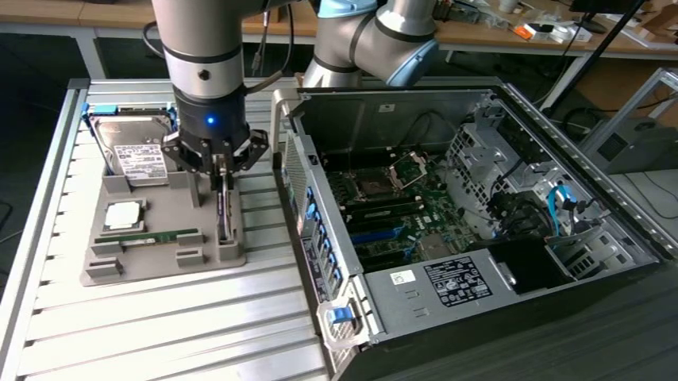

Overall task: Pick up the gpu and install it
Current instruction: 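Pick up the gpu and move the gpu toward the slot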

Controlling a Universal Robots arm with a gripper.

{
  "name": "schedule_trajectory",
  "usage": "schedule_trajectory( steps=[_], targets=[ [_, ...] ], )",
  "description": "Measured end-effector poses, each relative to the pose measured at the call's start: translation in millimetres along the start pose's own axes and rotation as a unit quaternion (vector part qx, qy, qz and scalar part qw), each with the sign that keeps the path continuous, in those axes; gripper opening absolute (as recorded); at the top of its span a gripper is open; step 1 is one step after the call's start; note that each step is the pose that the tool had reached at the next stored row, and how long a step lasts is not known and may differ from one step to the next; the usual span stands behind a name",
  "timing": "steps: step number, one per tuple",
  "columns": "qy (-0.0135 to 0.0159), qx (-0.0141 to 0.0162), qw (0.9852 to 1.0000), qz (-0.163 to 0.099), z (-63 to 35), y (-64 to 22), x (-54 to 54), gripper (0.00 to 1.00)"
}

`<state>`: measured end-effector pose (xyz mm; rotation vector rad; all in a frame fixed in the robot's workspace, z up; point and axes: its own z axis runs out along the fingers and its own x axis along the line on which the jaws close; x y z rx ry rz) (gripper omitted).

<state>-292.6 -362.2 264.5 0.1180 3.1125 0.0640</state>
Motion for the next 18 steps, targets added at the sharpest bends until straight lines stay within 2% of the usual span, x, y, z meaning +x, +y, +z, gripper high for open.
schedule_trajectory(
  steps=[18],
  targets=[
    [0.0000,0.0000,1.0000,0.000,-5.4,0.2,-0.1,0.27]
  ],
)
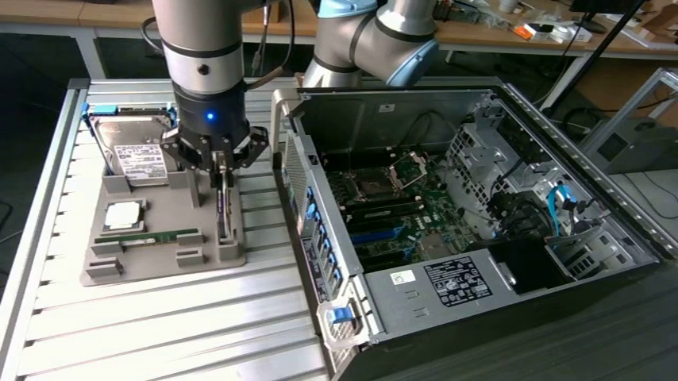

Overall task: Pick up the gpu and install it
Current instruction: 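Pick up the gpu and move the gpu toward the slot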

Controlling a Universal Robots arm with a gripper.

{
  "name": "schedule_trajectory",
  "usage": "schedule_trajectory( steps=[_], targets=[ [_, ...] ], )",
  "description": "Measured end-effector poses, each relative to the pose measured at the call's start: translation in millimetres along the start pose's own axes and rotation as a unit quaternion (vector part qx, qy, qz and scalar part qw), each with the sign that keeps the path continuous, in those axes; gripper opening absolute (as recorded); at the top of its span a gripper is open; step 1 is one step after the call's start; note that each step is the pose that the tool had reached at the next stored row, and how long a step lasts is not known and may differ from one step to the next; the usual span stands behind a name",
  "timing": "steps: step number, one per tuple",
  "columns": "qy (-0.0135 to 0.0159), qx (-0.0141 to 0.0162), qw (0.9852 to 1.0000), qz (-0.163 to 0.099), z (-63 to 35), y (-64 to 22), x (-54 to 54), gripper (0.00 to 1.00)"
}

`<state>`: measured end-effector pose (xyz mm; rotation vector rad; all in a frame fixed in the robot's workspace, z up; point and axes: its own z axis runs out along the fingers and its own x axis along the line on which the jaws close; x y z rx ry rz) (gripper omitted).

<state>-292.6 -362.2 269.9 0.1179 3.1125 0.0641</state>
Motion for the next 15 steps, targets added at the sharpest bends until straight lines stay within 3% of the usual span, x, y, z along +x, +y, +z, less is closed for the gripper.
schedule_trajectory(
  steps=[15],
  targets=[
    [0.0000,0.0000,1.0000,0.000,-4.5,0.2,-0.1,0.27]
  ],
)
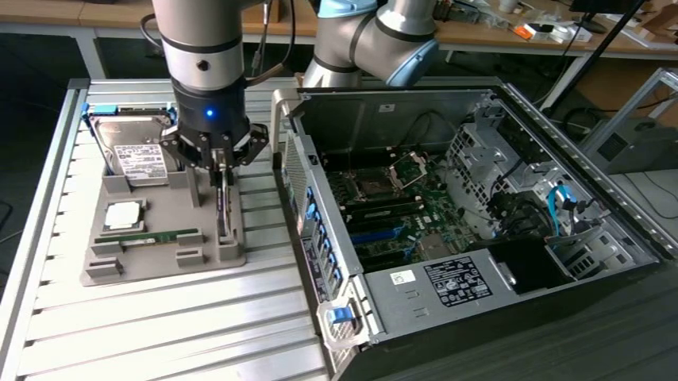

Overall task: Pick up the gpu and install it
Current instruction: 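Pick up the gpu and move the gpu toward the slot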

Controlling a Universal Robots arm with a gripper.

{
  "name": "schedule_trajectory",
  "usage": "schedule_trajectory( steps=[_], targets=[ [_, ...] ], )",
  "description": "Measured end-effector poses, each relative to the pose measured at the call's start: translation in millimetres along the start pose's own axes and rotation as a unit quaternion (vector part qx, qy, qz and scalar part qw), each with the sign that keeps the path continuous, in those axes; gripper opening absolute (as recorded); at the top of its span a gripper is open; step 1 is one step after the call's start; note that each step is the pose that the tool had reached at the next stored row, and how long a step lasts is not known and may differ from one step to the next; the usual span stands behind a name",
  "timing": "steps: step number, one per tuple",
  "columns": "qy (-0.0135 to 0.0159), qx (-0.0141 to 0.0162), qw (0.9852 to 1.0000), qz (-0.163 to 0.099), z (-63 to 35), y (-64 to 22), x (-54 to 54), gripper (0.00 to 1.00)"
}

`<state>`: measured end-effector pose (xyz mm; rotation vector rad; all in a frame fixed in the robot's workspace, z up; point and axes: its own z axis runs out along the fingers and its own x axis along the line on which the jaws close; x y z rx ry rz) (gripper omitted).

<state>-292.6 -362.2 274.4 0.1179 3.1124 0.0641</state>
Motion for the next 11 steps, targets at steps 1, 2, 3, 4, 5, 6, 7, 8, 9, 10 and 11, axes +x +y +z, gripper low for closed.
schedule_trajectory(
  steps=[1,2,3,4,5,6,7,8,9,10,11],
  targets=[
    [0.0000,0.0000,1.0000,0.000,-0.3,0.0,0.0,0.27],
    [0.0000,0.0000,1.0000,0.000,-0.5,0.0,0.0,0.27],
    [0.0000,0.0000,1.0000,0.000,-0.8,0.0,0.0,0.27],
    [0.0000,0.0000,1.0000,0.000,-1.1,0.0,0.0,0.27],
    [0.0000,0.0000,1.0000,0.000,-1.4,0.1,0.0,0.27],
    [0.0000,0.0000,1.0000,0.000,-1.6,0.1,0.0,0.27],
    [0.0000,0.0000,1.0000,0.000,-1.8,0.1,0.0,0.27],
    [0.0000,0.0000,1.0000,0.000,-2.1,0.1,0.0,0.27],
    [0.0000,0.0000,1.0000,0.000,-2.3,0.1,-0.1,0.27],
    [0.0000,0.0000,1.0000,0.000,-2.6,0.1,-0.1,0.27],
    [0.0000,0.0000,1.0000,0.000,-3.1,0.1,-0.1,0.27]
  ],
)
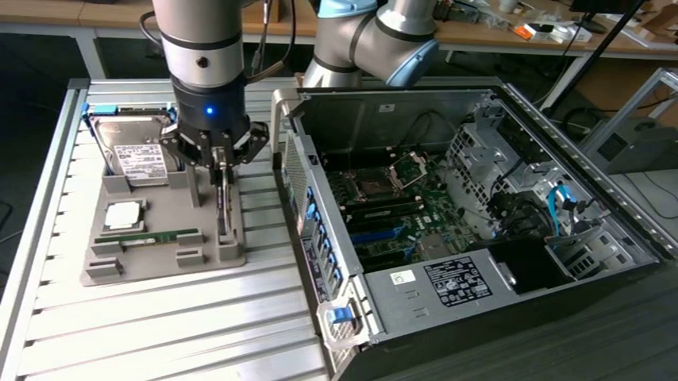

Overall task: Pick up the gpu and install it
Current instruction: 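Pick up the gpu and move the gpu toward the slot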

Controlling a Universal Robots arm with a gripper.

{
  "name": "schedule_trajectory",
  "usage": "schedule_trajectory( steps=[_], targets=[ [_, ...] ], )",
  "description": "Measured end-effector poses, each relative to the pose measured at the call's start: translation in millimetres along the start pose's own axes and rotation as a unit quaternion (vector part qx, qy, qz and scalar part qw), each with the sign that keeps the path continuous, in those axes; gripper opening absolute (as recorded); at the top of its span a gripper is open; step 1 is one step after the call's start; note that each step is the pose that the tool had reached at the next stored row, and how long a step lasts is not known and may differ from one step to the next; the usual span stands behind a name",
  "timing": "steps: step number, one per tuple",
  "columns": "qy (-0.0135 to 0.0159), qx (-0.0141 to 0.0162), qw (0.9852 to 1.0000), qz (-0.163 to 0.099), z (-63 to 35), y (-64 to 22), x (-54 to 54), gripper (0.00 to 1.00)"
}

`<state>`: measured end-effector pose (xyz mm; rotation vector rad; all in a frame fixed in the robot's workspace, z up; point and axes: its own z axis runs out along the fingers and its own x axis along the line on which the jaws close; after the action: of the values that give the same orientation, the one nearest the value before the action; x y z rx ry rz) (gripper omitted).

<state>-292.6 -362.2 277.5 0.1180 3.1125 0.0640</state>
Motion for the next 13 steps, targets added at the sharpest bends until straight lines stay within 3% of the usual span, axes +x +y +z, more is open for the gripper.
schedule_trajectory(
  steps=[13],
  targets=[
    [0.0000,0.0000,1.0000,0.000,-5.5,0.2,-0.1,0.27]
  ],
)
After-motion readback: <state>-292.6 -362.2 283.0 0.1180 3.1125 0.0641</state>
